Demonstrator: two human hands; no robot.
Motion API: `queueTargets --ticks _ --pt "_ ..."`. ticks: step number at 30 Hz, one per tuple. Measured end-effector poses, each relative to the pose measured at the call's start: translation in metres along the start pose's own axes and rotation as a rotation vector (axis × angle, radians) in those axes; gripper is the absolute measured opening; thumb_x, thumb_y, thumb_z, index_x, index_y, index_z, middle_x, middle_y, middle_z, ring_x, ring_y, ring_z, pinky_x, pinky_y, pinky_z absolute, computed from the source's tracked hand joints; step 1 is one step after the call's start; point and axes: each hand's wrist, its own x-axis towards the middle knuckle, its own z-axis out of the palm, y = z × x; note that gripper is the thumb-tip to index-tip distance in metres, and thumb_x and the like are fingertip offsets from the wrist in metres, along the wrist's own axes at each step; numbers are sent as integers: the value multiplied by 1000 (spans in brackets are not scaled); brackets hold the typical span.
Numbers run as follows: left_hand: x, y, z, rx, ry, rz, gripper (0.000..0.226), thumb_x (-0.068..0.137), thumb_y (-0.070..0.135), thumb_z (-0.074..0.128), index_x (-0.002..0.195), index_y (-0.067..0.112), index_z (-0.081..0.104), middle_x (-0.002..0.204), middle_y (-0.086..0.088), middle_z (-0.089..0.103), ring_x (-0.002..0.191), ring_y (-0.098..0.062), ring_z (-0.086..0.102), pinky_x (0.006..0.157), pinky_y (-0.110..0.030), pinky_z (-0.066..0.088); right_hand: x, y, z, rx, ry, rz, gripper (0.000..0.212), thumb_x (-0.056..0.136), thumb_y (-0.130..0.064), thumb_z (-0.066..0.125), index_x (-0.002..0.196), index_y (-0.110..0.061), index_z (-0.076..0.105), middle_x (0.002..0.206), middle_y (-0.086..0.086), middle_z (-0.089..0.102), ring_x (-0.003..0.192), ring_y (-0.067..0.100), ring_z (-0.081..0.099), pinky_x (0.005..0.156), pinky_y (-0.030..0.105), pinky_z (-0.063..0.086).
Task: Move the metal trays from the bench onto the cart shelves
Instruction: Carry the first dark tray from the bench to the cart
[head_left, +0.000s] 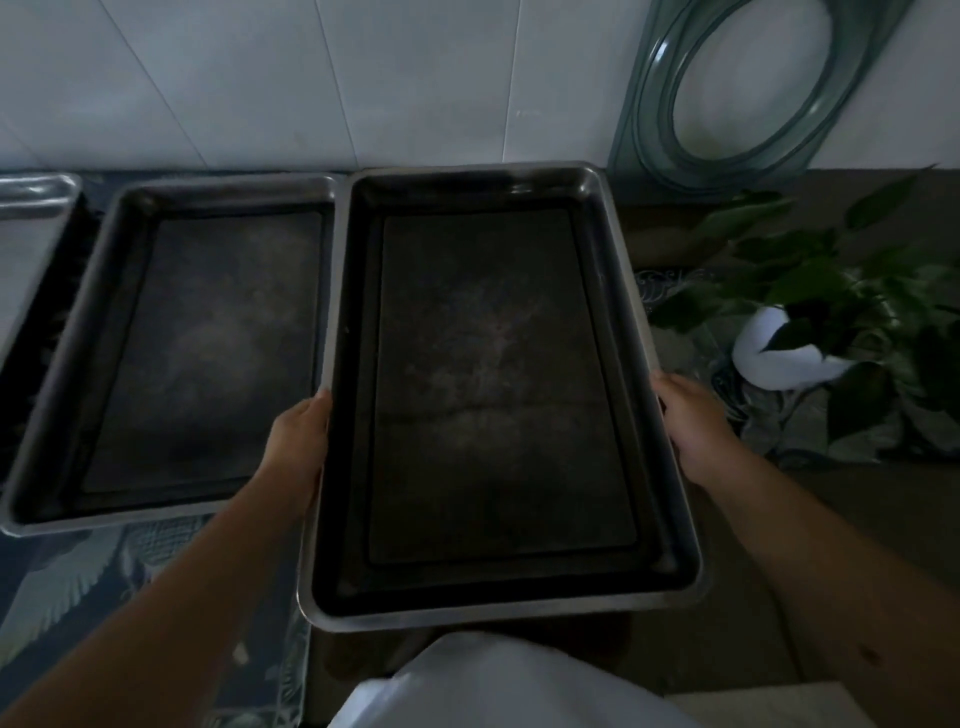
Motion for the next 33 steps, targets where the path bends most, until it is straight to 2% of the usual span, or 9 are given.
queueTargets --ticks 6,10,16,19,22,24,27,29,33 --pt "-34 0 -42 40 85 65 46 91 51 54 79 12 75 77 -15 72 71 -30 68 70 -43 57 -54 -11 14 6 -11 -35 33 97 -37 60 109 -8 72 103 18 72 95 34 69 85 48 57" --pt "-57 -2 -74 64 120 107 43 93 48 52 70 19 73 68 -7 72 69 -27 69 67 -40 54 -79 -18 27 1 -48 -59 32 98 -38 57 107 -12 73 96 13 75 88 29 71 72 37 54" --pt "-104 -15 -117 7 219 161 45 94 50 53 67 20 74 63 -2 72 70 -22 72 63 -33 51 -103 -34 50 -27 -158 -102 27 97 -41 57 99 -21 75 87 8 77 77 26 74 70 37 55" --pt "-138 -32 -138 -12 330 168 41 97 46 54 63 41 76 61 8 72 63 -17 71 65 -33 49 -113 -43 66 -71 -244 -132 26 96 -42 57 94 -23 74 92 10 75 84 31 70 72 38 52" --pt "-179 -57 -152 -23 385 164 32 95 49 50 74 37 72 89 2 75 83 -23 68 78 -41 54 -116 -48 79 -104 -355 -131 27 96 -37 57 85 -17 72 76 5 75 68 22 70 60 30 48" --pt "-211 -75 -157 -92 438 116 29 91 53 53 83 32 70 94 0 74 90 -26 70 80 -41 56 -118 -51 90 -141 -467 -145 28 99 -29 54 79 -14 67 56 -2 67 56 18 64 52 26 45" --pt "-257 -101 -162 -211 572 31 32 79 57 64 79 29 81 76 0 78 74 -18 75 70 -36 57 -126 -51 113 -198 -598 -156 24 96 -25 56 76 -15 66 51 -2 61 47 13 58 45 22 44" --pt "-287 -120 -167 -269 657 -2 36 81 56 65 78 24 81 68 0 76 61 -15 74 60 -30 52 -135 -47 133 -242 -678 -182 22 95 -25 57 77 -16 67 54 -1 61 45 11 58 43 20 43" --pt "-348 -161 -179 -365 876 -24 42 94 43 62 61 21 76 51 5 69 43 -6 65 44 -20 46 -168 -35 180 -346 -833 -180 22 93 -31 59 88 -14 72 71 5 70 63 20 66 61 33 49"
